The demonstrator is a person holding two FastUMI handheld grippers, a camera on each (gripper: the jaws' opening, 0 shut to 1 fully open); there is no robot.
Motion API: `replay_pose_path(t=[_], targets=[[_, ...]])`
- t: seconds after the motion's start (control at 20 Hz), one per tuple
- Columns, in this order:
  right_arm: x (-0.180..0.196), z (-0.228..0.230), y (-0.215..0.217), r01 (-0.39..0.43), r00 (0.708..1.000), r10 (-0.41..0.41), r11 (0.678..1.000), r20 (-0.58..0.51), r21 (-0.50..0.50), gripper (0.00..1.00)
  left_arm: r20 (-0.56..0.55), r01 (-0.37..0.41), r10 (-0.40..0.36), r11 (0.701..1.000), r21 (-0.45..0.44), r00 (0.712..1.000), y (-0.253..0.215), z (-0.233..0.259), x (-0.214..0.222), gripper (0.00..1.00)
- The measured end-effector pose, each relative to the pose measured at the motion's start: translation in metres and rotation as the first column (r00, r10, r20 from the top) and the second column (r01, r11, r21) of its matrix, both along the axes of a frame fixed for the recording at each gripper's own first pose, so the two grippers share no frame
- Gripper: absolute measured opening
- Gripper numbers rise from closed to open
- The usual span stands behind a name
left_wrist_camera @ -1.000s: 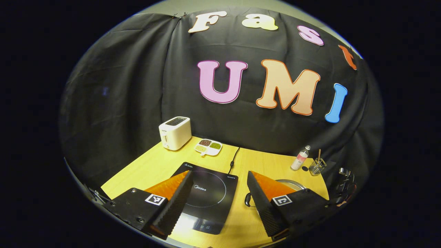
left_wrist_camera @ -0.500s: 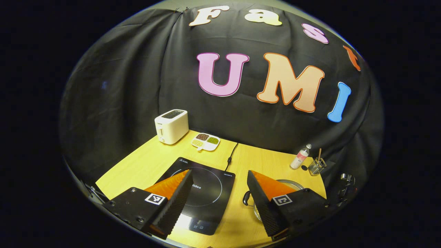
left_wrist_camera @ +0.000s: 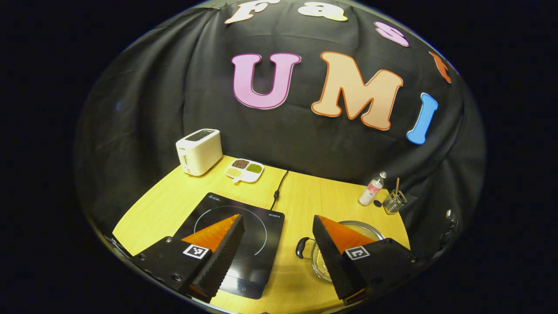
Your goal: First push the handle of the pot to place it horizontally, then grasp the pot with both hands and set it on the induction cooktop.
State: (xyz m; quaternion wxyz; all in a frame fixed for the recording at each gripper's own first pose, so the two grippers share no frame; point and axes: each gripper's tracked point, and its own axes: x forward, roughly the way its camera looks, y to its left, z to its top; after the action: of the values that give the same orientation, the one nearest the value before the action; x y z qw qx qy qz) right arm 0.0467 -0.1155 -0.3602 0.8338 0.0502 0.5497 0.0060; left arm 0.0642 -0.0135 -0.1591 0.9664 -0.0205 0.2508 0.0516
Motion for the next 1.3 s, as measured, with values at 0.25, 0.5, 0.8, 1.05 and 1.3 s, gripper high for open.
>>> replay_pose_path(t=[0.25,0.5,0.8,1.05,1.3], targets=[[0.021,0.02,0.022,0.033,0.999,-0.036,0.995,0.029,0.095,1.0,-0.078,0.084,-0.086,0.996,-0.034,0.993,-0.02,-0.028,0.013,0.97],[0.035,0.012,0.032,0.05,0.999,-0.051,0.99,-0.001,0.128,0.93,-0.189,0.14,-0.157,0.985,-0.101,0.969,-0.04,-0.071,0.021,1.0],[0.043,-0.01,0.039,0.051,0.996,-0.04,0.988,-0.082,0.144,0.93,-0.354,0.174,-0.216,0.974,-0.146,0.91,-0.052,-0.127,0.027,0.98],[0.052,-0.028,0.051,0.053,0.989,-0.027,0.982,-0.145,0.179,1.0,-0.462,0.188,-0.249,0.966,-0.175,0.851,-0.059,-0.163,0.037,0.98],[0.061,-0.048,0.057,0.055,0.98,-0.018,0.981,-0.199,0.184,0.93,-0.56,0.227,-0.284,0.959,-0.17,0.779,-0.066,-0.193,0.04,0.96]])
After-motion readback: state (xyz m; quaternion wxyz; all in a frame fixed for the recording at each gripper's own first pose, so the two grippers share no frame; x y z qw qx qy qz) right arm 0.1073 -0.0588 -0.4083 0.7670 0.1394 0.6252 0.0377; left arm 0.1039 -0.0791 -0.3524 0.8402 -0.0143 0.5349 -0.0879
